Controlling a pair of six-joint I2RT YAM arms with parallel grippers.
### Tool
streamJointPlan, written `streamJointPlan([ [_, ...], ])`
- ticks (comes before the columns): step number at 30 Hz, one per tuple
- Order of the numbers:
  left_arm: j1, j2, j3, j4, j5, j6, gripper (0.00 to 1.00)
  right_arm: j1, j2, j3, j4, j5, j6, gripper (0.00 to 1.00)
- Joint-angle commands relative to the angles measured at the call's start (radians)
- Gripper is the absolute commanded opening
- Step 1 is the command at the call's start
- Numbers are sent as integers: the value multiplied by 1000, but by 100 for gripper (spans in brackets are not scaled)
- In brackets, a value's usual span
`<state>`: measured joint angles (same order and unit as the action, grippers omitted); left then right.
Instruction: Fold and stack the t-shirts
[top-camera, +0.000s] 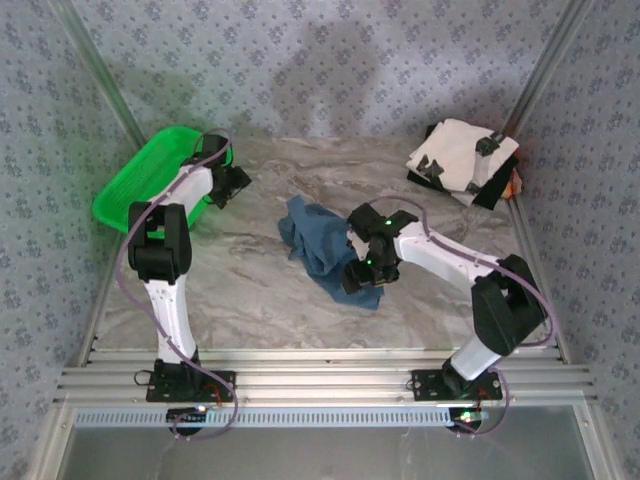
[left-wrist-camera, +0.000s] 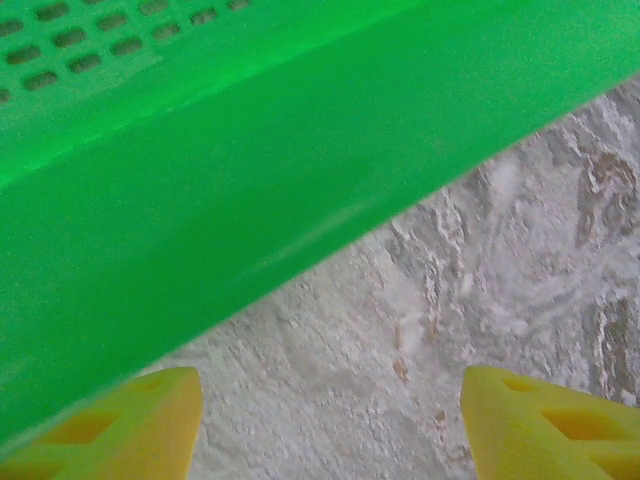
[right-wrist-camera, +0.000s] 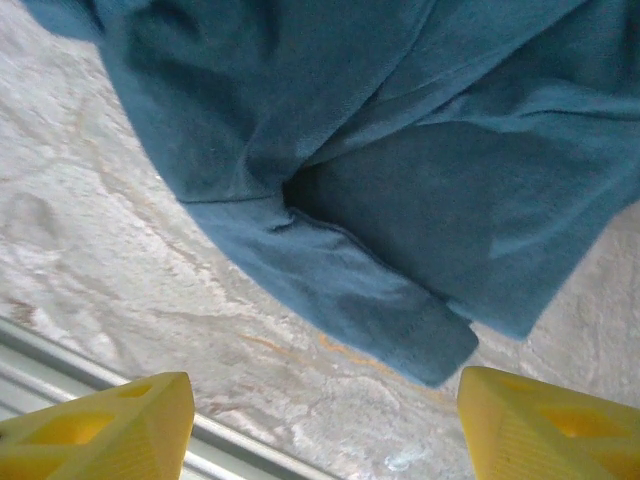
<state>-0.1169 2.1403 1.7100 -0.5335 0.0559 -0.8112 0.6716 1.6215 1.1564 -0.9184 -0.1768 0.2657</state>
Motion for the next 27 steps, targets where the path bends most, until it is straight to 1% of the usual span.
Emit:
streamJointPlan([
  [1,8,33,69,-28,-5,19,71,32,70,27,-15,109,-50,72],
  [3,8,30,98,-23,5,20,73,36,104,28,-6,138,-71,71],
  [4,8,25,112,-19,11,20,75,36,120,63,-3,145,-80,71],
  [7,8,-15,154,2,48,21,79,44,181,89,14,186,-107,69],
  [9,1,-75,153,39,88,24,83,48,220,104,45,200,-123,62],
  [10,-2,-107,146,50,96,27,85,47,238,114,55,203,-125,54],
  [12,-7,-199,114,83,118,35,88,49,280,143,52,188,-126,32],
  [14,-6,-296,62,103,138,45,90,48,293,164,55,152,-137,14],
  [16,-2,-401,4,100,145,66,91,50,265,155,104,108,-163,9],
  [18,3,-522,-74,97,148,100,92,49,218,136,121,50,-141,0],
  [22,17,-727,-192,-9,103,205,94,37,109,218,61,55,-124,0],
  [24,24,-834,-277,-38,84,249,96,22,32,289,39,14,-134,0],
  [27,43,-958,-391,-45,95,262,97,-27,-48,428,18,-52,-117,0],
])
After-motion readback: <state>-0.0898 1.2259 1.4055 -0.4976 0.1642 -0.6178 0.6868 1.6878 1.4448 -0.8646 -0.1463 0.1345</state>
